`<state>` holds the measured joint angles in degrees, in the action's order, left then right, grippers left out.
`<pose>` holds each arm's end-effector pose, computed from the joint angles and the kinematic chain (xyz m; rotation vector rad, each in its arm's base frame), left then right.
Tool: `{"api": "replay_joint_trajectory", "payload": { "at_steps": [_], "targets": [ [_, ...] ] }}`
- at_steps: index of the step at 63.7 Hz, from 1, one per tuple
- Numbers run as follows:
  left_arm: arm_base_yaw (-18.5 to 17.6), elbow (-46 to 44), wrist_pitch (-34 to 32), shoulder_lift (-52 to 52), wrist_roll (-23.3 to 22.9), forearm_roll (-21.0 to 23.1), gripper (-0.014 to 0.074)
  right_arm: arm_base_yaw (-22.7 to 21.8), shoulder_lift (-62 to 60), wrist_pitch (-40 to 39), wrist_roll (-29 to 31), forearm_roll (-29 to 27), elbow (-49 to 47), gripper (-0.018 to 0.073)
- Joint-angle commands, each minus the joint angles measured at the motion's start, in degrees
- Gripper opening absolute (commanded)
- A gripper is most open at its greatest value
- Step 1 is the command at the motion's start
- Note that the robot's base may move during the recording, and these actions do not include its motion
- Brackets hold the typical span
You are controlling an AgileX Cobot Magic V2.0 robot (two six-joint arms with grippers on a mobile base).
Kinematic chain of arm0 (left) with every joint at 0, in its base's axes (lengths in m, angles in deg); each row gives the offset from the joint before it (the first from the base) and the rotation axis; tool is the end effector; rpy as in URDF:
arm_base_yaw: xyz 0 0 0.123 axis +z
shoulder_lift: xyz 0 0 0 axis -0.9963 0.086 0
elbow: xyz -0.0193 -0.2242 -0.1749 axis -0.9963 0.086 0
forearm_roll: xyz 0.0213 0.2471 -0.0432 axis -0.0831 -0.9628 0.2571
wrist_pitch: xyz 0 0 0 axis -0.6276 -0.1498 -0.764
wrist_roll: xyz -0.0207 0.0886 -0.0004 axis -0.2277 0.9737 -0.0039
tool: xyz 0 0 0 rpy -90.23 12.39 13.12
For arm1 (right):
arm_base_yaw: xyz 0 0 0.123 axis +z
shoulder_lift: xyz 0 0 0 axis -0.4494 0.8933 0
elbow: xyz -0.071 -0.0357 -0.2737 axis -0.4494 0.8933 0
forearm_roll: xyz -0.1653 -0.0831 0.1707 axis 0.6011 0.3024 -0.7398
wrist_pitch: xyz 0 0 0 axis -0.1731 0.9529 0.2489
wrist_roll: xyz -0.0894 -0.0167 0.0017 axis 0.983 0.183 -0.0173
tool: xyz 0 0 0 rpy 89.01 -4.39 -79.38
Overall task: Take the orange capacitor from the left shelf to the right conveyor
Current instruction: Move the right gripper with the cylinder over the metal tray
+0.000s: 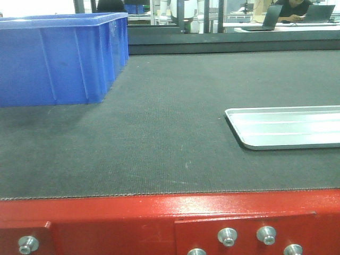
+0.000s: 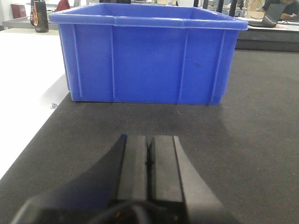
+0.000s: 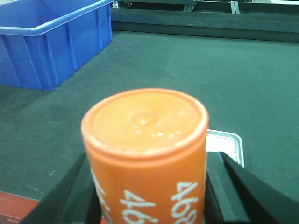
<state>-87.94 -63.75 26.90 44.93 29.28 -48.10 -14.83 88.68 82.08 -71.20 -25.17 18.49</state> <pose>0.0567 -0.0033 0.1974 0.0069 1.5683 -0.0793 0.0309 0.0096 0.3095 -0.1590 1.7102 0.2197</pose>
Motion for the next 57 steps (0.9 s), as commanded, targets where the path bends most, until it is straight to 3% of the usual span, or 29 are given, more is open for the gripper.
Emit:
{"api": "replay_joint_trajectory", "payload": {
  "at_steps": [1, 42, 57],
  "targets": [
    [0.02, -0.24, -5.15, -0.70, -0.08, 0.10, -0.0127, -0.26, 0.65, -5.33, 0.00, 0.21, -1.68, 0.0172],
    [0.02, -0.24, -5.15, -0.70, -0.08, 0.10, -0.0127, -0.26, 0.76, -9.35, 0.00, 0.21, -1.68, 0.0172],
    [0.02, -0.24, -5.15, -0.70, -0.08, 0.10, -0.0127, -0.26, 11.15, -16.06, 0.00, 0.21, -2.66, 0.0172]
  ]
}}
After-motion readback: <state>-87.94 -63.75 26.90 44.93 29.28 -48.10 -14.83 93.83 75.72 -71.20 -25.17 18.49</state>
